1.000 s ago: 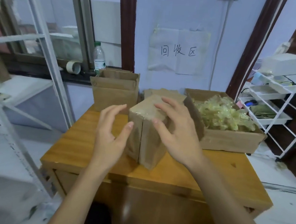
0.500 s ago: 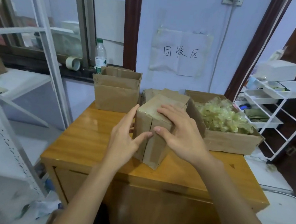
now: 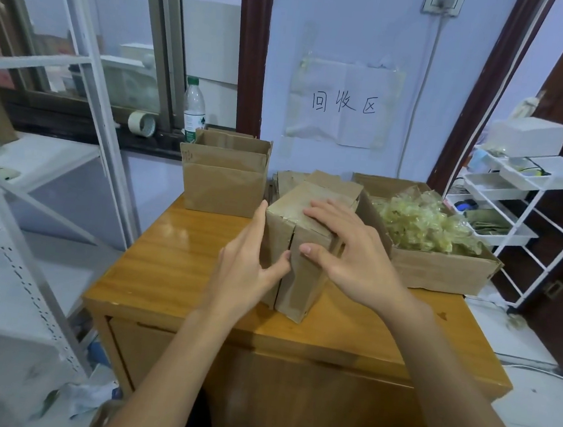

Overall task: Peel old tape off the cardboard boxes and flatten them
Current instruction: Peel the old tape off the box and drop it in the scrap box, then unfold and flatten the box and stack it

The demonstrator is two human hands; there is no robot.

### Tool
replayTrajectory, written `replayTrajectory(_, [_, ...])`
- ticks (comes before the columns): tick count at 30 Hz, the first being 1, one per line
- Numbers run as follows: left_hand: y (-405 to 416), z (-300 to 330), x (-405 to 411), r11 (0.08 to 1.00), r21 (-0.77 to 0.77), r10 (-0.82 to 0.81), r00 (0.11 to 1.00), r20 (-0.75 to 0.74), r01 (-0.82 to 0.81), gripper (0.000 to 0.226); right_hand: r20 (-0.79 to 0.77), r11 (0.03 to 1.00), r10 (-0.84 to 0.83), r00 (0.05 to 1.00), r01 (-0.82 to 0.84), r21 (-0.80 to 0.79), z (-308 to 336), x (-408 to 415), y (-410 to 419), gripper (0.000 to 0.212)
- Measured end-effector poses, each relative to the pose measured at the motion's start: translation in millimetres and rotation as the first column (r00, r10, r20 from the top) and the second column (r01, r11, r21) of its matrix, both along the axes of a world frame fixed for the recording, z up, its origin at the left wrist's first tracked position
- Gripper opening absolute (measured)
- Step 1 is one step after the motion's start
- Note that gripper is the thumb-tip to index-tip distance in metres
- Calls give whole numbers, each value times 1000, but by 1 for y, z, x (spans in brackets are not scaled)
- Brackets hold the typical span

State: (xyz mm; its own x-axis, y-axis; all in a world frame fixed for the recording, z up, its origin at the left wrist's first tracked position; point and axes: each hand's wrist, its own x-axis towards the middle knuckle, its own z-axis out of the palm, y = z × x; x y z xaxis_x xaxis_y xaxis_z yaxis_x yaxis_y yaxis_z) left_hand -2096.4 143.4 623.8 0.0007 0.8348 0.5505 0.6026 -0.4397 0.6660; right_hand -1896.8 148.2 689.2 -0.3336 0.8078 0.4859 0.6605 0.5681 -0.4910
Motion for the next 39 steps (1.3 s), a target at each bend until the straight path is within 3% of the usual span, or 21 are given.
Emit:
replayTrajectory(6, [0, 0, 3, 1000, 18, -13, 1000, 3, 13, 94, -15, 1000, 12, 1000, -12, -27, 1, 6, 0, 56])
replayTrajectory(11, [-7, -4, 5, 987, -82, -115, 970, 213, 135, 104, -158, 1000, 16, 987, -19, -19, -3, 14, 3, 45])
replayTrajectory(13, [-8, -9, 7, 978, -135, -127, 968, 215, 159, 106, -226, 1000, 7, 974, -10, -10, -4, 17, 6, 41])
replayTrajectory(20, [-3, 0, 13, 978, -109, -136, 945, 297, 175, 65, -426, 996, -62, 903, 83, 29, 4, 23, 15, 30])
replayTrajectory(24, [-5, 32, 9, 984, -16, -159, 916, 369, 177, 51, -632, 991, -128, 764, 120, -57, 25, 30, 19, 20])
replayTrajectory(27, [-11, 42, -2, 957, 3, -264, 867, 422, 290, 43, -773, 974, -189, 605, 16, -225, 28, 36, 20, 19])
replayTrajectory(32, [-17, 23, -12, 903, -100, -339, 834, 437, 419, 67, -798, 897, -410, 442, 36, -441, 5, 41, 17, 22])
replayTrajectory(35, [-20, 20, -4, 877, -112, -378, 816, 436, 466, 65, -651, 884, -467, 598, 313, -347, -11, 44, 15, 25])
replayTrajectory(37, [-20, 21, 2, 870, -105, -388, 802, 455, 481, 61, -510, 864, -473, 719, 490, -111, -20, 41, 8, 31])
replayTrajectory(39, [-19, 22, 7, 864, -109, -393, 792, 467, 492, 59, -370, 837, -410, 833, 505, 211, -24, 34, -3, 34])
